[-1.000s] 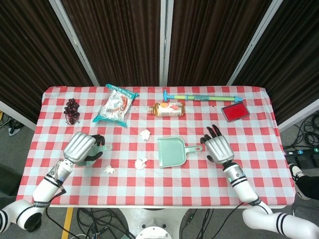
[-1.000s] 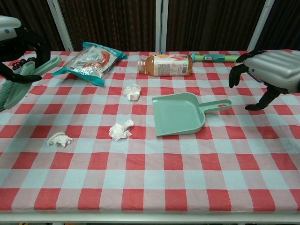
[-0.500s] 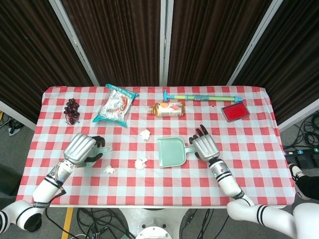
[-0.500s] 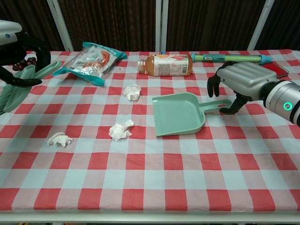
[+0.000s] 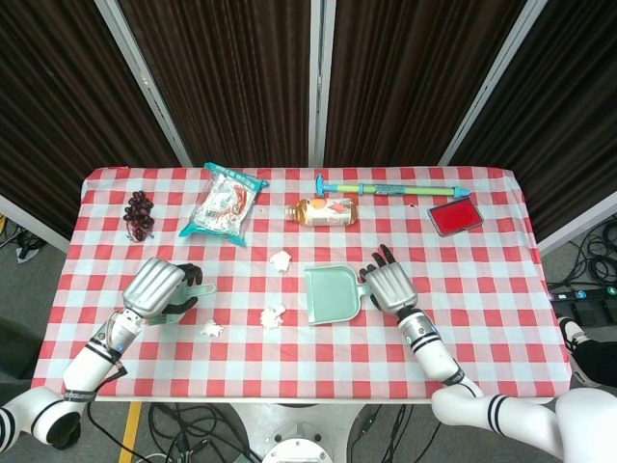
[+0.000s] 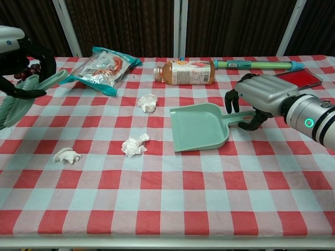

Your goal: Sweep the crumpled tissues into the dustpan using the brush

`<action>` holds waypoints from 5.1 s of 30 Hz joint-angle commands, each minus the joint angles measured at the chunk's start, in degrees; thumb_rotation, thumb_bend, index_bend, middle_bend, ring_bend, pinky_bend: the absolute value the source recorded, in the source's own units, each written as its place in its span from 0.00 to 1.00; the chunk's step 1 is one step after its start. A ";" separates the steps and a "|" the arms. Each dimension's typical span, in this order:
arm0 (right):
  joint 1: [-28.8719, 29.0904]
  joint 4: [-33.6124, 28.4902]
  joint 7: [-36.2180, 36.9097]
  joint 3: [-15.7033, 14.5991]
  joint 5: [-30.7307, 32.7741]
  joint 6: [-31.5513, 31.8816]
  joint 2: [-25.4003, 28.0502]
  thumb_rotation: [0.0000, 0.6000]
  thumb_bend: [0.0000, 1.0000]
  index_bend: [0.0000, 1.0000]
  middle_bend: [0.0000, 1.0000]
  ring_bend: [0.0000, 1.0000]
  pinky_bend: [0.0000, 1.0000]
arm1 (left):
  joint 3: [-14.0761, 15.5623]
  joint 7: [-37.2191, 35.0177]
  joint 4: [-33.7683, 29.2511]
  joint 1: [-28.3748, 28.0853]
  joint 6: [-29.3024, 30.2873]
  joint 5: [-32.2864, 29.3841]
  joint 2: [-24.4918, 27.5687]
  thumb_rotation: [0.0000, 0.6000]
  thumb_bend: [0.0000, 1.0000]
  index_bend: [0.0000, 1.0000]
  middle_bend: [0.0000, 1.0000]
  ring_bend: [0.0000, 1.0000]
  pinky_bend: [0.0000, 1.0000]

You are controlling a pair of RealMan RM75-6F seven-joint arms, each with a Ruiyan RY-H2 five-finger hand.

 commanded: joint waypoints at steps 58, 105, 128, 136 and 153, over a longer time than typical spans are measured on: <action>7.78 -8.36 -7.67 -2.42 8.24 -1.07 2.35 1.00 0.34 0.61 0.56 0.28 0.08 | -1.58 -13.42 14.10 0.51 0.37 2.77 -21.42 1.00 0.46 0.53 0.58 0.84 0.97; 6.72 -6.04 0.77 -0.24 9.24 1.96 0.03 1.00 0.36 0.62 0.57 0.29 0.08 | -13.50 -25.90 14.45 -8.28 -4.06 -4.99 -30.23 1.00 0.47 0.53 0.59 0.83 0.97; 7.47 -2.05 -1.78 0.85 13.53 0.73 1.05 1.00 0.36 0.62 0.56 0.29 0.08 | -15.97 -30.39 32.12 -13.74 -10.40 -8.59 -31.42 1.00 0.47 0.53 0.59 0.79 0.97; 8.50 -0.53 -4.90 0.99 15.40 1.08 -0.53 1.00 0.36 0.62 0.56 0.29 0.08 | -16.01 -35.22 39.47 -17.75 -14.03 -7.82 -34.53 1.00 0.47 0.53 0.58 0.76 0.96; 10.27 2.21 -6.28 1.50 16.59 0.65 -4.11 1.00 0.36 0.62 0.56 0.29 0.08 | -14.39 -48.21 45.31 -22.97 -15.58 -4.33 -40.33 1.00 0.48 0.53 0.58 0.73 0.95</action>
